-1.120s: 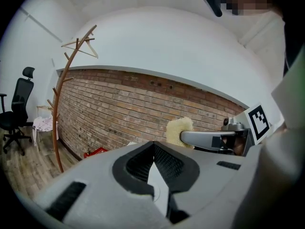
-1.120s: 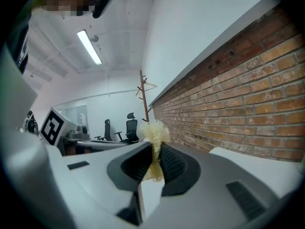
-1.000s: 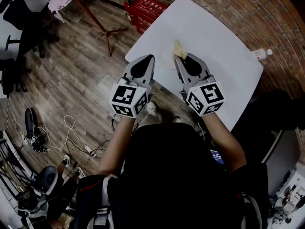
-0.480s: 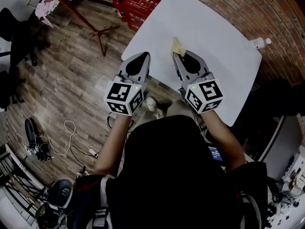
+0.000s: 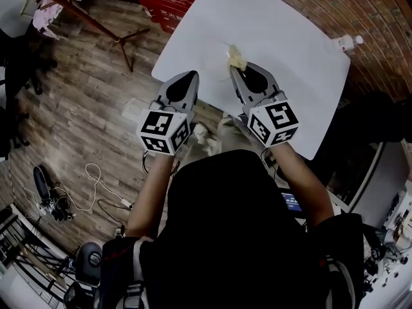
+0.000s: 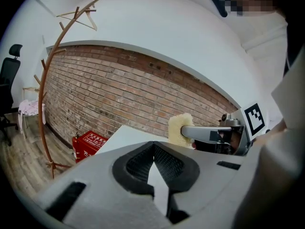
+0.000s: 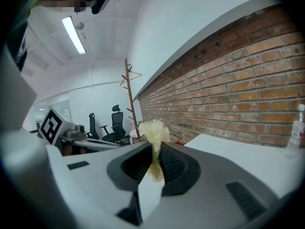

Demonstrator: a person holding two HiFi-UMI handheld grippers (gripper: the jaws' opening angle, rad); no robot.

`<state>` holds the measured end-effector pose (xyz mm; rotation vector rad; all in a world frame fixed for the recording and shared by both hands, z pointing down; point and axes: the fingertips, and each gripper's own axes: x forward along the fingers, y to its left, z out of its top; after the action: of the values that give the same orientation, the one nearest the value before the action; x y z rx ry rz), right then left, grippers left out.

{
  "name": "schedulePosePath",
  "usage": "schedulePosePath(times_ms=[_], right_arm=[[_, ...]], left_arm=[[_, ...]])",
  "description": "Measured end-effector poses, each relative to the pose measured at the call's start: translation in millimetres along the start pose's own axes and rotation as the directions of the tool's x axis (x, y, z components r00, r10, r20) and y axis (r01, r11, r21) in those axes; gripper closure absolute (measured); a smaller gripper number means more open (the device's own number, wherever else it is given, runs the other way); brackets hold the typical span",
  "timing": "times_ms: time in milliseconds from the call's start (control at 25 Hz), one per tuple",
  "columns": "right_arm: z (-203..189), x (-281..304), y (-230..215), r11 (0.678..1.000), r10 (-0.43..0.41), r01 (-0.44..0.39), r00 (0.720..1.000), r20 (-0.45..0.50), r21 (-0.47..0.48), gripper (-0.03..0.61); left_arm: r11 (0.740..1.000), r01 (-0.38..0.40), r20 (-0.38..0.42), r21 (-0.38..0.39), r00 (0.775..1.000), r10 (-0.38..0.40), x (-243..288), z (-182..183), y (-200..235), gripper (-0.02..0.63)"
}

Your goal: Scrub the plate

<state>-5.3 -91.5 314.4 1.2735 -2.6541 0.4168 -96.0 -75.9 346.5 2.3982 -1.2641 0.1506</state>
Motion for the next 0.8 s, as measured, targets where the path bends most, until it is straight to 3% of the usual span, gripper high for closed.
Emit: schedulePosePath(times_ms=[800], right_arm=[[-45.9, 23.9, -44.7, 0.999, 0.017, -0.021, 0.989, -0.149, -0.026, 0.525]], left_arm=[[1.000, -0.013, -0.110, -0.015, 0.994, 0.011, 50.4, -49.6, 25.1, 0.595]])
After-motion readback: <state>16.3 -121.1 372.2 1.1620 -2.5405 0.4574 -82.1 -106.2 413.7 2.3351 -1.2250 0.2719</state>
